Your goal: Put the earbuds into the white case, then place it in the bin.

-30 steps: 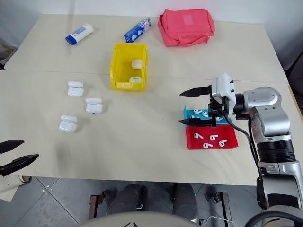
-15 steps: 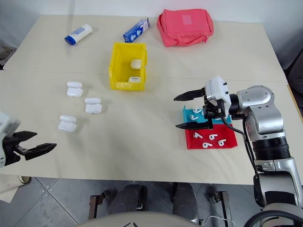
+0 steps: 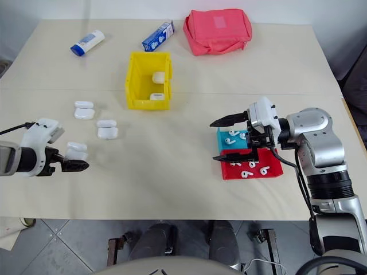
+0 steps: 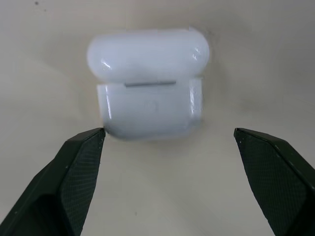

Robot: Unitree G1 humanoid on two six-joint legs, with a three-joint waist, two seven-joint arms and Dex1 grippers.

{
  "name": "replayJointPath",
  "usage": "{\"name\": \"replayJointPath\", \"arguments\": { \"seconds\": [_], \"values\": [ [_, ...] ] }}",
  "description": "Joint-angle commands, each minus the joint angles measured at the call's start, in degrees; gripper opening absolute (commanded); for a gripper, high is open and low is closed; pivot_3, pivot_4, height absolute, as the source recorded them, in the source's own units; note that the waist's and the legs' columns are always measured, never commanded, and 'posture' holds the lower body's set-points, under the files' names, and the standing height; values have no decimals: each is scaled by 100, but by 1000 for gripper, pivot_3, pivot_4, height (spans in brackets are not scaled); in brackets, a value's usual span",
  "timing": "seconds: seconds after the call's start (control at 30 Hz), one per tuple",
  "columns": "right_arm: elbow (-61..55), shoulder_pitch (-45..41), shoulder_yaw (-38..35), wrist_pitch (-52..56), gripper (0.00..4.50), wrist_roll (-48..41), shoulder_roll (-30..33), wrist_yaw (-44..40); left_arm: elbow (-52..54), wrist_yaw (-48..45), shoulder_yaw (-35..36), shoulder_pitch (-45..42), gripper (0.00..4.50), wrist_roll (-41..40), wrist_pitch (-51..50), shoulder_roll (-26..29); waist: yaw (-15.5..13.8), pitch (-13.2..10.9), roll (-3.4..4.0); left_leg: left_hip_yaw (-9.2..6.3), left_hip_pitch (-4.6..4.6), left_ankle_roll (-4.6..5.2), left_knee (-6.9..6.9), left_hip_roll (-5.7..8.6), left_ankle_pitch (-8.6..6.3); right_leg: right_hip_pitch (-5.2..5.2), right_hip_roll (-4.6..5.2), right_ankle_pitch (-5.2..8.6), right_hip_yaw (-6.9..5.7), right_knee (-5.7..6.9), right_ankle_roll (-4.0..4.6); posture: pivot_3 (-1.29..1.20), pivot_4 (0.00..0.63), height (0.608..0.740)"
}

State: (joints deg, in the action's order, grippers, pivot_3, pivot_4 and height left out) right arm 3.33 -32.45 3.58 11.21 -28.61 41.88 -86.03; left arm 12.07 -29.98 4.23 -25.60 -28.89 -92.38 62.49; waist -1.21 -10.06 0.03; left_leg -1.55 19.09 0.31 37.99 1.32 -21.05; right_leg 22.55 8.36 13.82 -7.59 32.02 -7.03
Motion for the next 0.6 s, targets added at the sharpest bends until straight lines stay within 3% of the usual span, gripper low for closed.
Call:
{"name": "replayJointPath", "arguments": {
  "seconds": [0.03, 0.6],
  "values": [
    [-266, 53, -205, -33, 4500, -150, 47, -46, -257, 77, -248, -322, 4453, 43, -12, 94, 1, 1, -1, 0, 0, 0, 1, 0, 0, 0, 0, 0, 1, 0, 0, 0, 150, 740],
    [-512, 394, -379, -19, 4500, -106, 125, 179, -997, -12, -1109, -926, 4453, 216, 81, 15, -12, 2, -5, 36, -16, 3, 4, 0, 1, 1, 1, -1, 4, 7, 0, 0, 150, 740]
  ]
}}
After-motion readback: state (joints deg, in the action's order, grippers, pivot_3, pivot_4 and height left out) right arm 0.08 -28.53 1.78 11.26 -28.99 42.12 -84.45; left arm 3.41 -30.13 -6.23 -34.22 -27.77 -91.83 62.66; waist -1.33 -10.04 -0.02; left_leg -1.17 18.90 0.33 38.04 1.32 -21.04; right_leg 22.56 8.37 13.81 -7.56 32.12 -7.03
